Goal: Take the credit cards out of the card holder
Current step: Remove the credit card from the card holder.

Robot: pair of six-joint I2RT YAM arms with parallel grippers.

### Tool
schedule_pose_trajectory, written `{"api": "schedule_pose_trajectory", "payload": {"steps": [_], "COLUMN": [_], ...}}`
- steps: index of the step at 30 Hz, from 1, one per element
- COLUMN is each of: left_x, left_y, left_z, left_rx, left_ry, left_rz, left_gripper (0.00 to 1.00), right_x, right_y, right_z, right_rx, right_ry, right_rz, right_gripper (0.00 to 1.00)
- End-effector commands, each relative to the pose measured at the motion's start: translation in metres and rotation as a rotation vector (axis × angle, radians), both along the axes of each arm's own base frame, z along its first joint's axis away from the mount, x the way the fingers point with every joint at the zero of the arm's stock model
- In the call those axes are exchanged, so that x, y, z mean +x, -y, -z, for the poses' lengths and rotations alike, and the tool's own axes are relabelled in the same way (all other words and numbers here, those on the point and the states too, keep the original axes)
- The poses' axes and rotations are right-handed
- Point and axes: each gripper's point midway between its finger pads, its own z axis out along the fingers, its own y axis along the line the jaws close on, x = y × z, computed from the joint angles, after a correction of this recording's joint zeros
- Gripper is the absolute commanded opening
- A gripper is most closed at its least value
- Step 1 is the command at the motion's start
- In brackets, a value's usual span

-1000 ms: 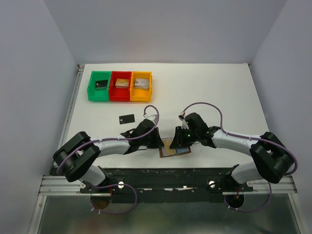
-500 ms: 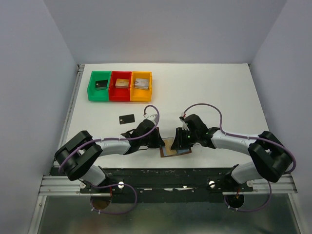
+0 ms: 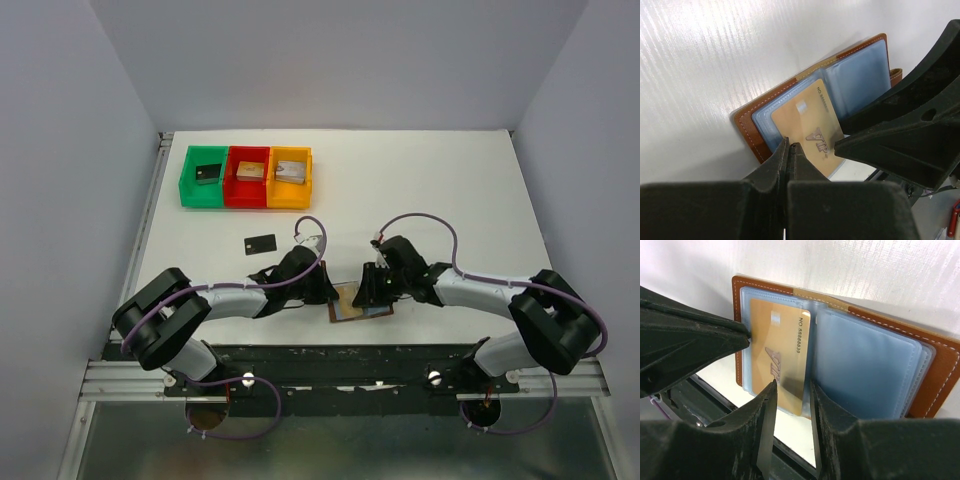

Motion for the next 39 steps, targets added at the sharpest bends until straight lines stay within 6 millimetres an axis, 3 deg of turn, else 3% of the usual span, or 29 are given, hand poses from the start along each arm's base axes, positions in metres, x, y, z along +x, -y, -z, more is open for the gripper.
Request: {"api": "schedule_pose_trajectory", "payload": {"steps": [1,13,30,39], "left_x": [-0.014,-0.016,-0.016,-0.014], "left_y": [-0.023,-0.024,-0.021,-0.011], "left_z": [0.034,0.037,0.034,0.022], "left_rx": [0.109,0.103,0.069,0.001], "left_ry": [-0.069,-0.073,-0.062,-0.028], "left_rz": [-0.018,-0.02,-0.018,0.005], "left_gripper": [0.0,0.0,0.0,0.0], "right_x": [-0.004,-0.004,-0.003,-0.004], "right_y": [0.005,-0.012,-0.02,-0.026], "right_z": [0.004,-0.022,-0.036,-0.038], "right_rx": [0.01,0.194,0.356,0.4], "right_ry": [0.001,0.036,0.001,-0.033], "right_rz": [0.012,0.012,0.02,0.005], "right_gripper": [0.41,0.39,0.36,0.36]}}
